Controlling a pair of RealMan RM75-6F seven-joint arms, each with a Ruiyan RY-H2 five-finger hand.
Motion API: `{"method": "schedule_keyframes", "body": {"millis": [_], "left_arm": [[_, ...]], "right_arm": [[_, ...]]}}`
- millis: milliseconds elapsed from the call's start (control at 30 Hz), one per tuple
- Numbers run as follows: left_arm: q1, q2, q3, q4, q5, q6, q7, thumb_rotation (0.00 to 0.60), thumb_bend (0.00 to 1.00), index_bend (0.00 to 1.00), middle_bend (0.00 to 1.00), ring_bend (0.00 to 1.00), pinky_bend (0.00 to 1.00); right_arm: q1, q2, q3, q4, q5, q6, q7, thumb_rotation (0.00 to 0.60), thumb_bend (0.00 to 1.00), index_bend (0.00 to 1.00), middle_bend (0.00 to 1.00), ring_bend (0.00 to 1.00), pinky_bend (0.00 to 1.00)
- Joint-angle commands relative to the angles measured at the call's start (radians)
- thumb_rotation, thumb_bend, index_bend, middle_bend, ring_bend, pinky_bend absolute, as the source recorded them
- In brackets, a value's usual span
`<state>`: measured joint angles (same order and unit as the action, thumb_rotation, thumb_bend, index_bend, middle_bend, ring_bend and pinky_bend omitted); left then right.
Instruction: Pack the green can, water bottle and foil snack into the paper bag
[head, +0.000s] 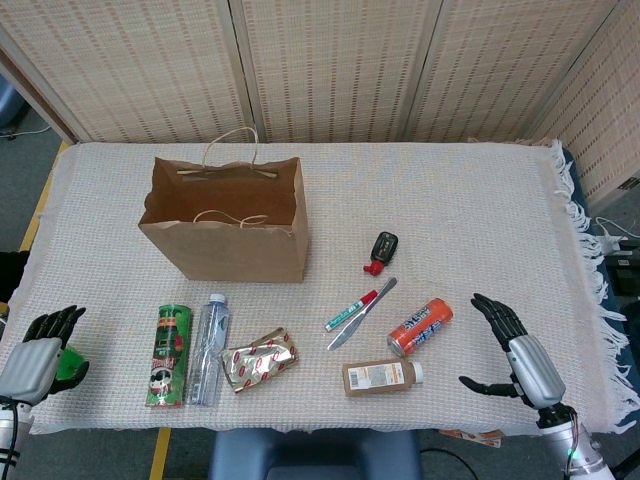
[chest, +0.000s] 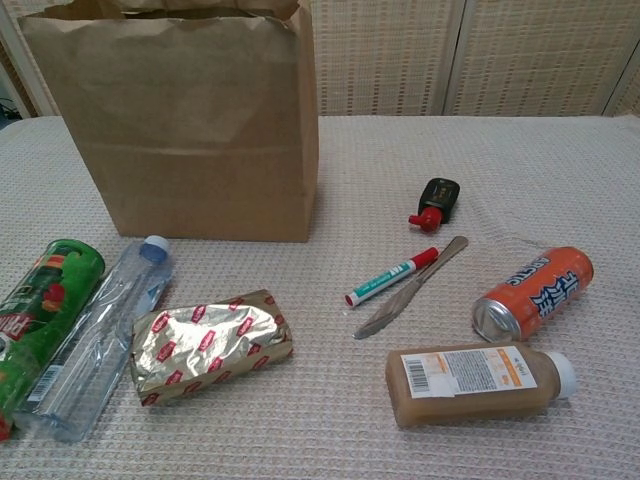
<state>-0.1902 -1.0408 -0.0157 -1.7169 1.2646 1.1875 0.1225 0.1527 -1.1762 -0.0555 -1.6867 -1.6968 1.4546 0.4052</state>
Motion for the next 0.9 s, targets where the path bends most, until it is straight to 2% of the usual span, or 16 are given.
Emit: {"method": "schedule_keyframes", "body": {"millis": [33,133,300,667,900], "left_arm": [[-0.039,0.023,-0.007,-0.039,-0.137,-0.092,0.071,0.600,0.35,0.00,0.00,0.00,0.02],[-0.068,0.017,-0.026,-0.042,-0.248,-0.143,0.098,0.600,0.35,0.00,0.00,0.00,0.03],[-0.102,-0.003,-0.035,-0.019,-0.366,-0.186,0.139,0.600,0.35,0.00,0.00,0.00,0.03],[-0.135,-0.038,-0.011,0.022,-0.466,-0.195,0.214,0.600,0.34,0.00,0.00,0.00,0.03],[-0.154,-0.063,0.006,0.089,-0.531,-0.201,0.271,0.600,0.34,0.00,0.00,0.00,0.03]], "right_arm": [[0.001,0.001,-0.001,-0.001,0.001,-0.003,0.001,0.600,0.00,0.00,0.00,0.00,0.00],[0.004,0.003,-0.003,-0.004,0.004,-0.012,0.000,0.600,0.00,0.00,0.00,0.00,0.00],[0.007,0.007,-0.004,-0.013,0.009,-0.021,-0.004,0.600,0.00,0.00,0.00,0.00,0.00],[0.009,0.017,-0.008,-0.026,0.015,-0.030,0.000,0.600,0.00,0.00,0.00,0.00,0.00],[0.009,0.023,-0.011,-0.031,0.016,-0.034,0.005,0.600,0.00,0.00,0.00,0.00,0.00]]}}
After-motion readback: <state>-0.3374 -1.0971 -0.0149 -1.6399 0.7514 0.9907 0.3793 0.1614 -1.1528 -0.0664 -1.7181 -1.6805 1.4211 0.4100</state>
